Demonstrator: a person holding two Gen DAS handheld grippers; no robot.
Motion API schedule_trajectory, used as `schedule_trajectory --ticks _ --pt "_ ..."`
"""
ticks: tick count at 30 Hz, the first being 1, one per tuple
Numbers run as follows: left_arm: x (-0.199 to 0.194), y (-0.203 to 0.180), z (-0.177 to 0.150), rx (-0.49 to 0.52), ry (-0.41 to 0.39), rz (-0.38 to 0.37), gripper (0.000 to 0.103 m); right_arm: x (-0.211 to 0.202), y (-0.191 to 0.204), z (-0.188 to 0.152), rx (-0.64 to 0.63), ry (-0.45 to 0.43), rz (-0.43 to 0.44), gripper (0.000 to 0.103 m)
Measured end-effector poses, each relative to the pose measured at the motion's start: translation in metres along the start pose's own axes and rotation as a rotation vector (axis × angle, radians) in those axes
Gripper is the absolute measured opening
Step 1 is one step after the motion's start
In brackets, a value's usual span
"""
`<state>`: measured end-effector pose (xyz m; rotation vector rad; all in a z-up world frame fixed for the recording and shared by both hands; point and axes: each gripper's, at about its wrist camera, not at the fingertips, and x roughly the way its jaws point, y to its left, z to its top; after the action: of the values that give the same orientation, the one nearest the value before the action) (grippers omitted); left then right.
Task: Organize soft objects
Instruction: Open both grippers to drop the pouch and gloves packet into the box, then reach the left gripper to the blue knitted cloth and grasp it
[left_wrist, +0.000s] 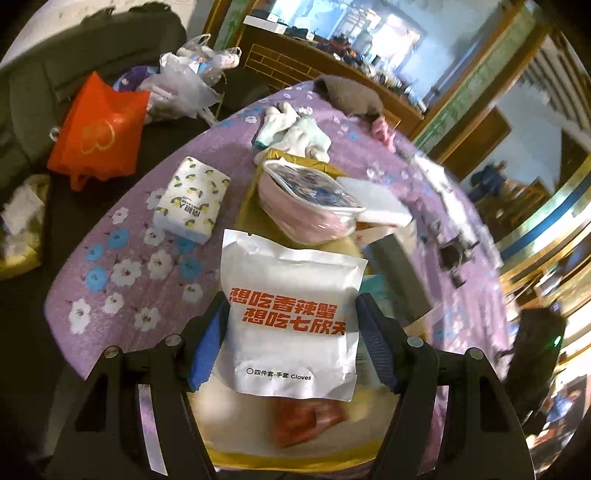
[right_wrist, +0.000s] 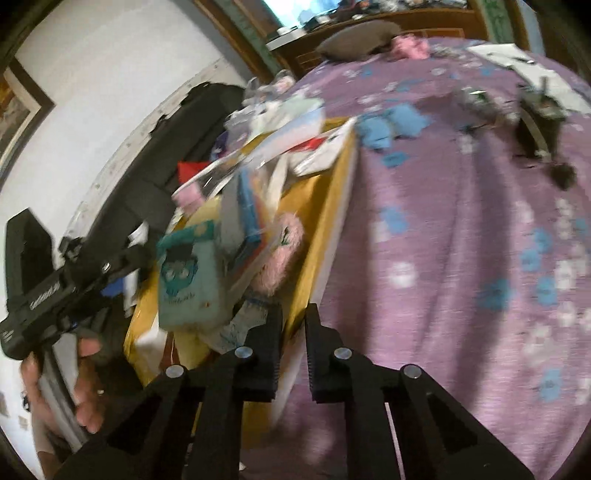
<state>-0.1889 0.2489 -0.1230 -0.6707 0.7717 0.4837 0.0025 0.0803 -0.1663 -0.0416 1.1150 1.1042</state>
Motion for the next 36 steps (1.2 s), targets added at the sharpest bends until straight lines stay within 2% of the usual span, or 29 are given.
schedule_trajectory --ticks 2,4,6,7,8,9,13,15,18,19,22,25,28,31,36 --pt "0.005 -0.011 -0.005 0.047 0.012 0.011 0.07 -0.002 -0.005 0.0 -0.022 0.004 0.002 0.009" --pt "0.017 -0.016 -0.01 0.06 0.066 0.044 0.07 -0.005 -0.003 -0.003 -0.038 -0.012 0.011 0.014" --pt "0.024 -0.022 -0.019 0.068 0.094 0.035 0.07 -0.016 -0.001 -0.007 -0.069 -0.072 -0.025 0.014" --pt "0.025 -0.024 -0.022 0.072 0.092 0.036 0.07 -0.023 0.002 -0.01 -0.085 -0.105 -0.062 0.022" --pt "0.024 -0.027 -0.026 0.084 0.08 0.036 0.07 -0.027 0.004 -0.012 -0.088 -0.126 -0.079 0.026" --pt "0.024 -0.03 -0.03 0.101 0.07 0.043 0.07 -0.031 0.005 -0.013 -0.085 -0.138 -0.07 0.033" --pt "0.03 -0.034 -0.038 0.137 0.069 0.075 0.07 -0.042 0.011 -0.006 -0.088 -0.151 -0.017 0.034" --pt "0.03 -0.033 -0.041 0.129 0.057 0.064 0.07 -0.045 0.019 0.001 -0.089 -0.16 0.049 0.034" --pt "0.031 -0.038 -0.044 0.155 0.041 0.061 0.07 -0.027 0.05 0.019 -0.201 -0.061 0.208 0.034" --pt "0.031 -0.04 -0.045 0.173 0.03 0.069 0.07 -0.018 0.057 0.024 -0.231 -0.033 0.229 0.034" --pt "0.028 -0.045 -0.05 0.241 -0.006 0.096 0.07 0.02 0.076 0.033 -0.315 0.089 0.156 0.034" --pt "0.023 -0.04 -0.051 0.257 -0.042 0.125 0.07 0.044 0.078 0.032 -0.343 0.144 0.072 0.034" --pt "0.007 -0.031 -0.054 0.249 -0.076 0.025 0.07 0.048 0.068 0.036 -0.298 0.156 0.079 0.034" --pt "-0.009 -0.025 -0.055 0.241 -0.12 -0.004 0.07 0.049 0.065 0.032 -0.286 0.159 0.089 0.034" --pt "-0.024 -0.011 -0.049 0.153 -0.161 -0.069 0.07 0.048 0.065 0.027 -0.289 0.148 0.089 0.034"
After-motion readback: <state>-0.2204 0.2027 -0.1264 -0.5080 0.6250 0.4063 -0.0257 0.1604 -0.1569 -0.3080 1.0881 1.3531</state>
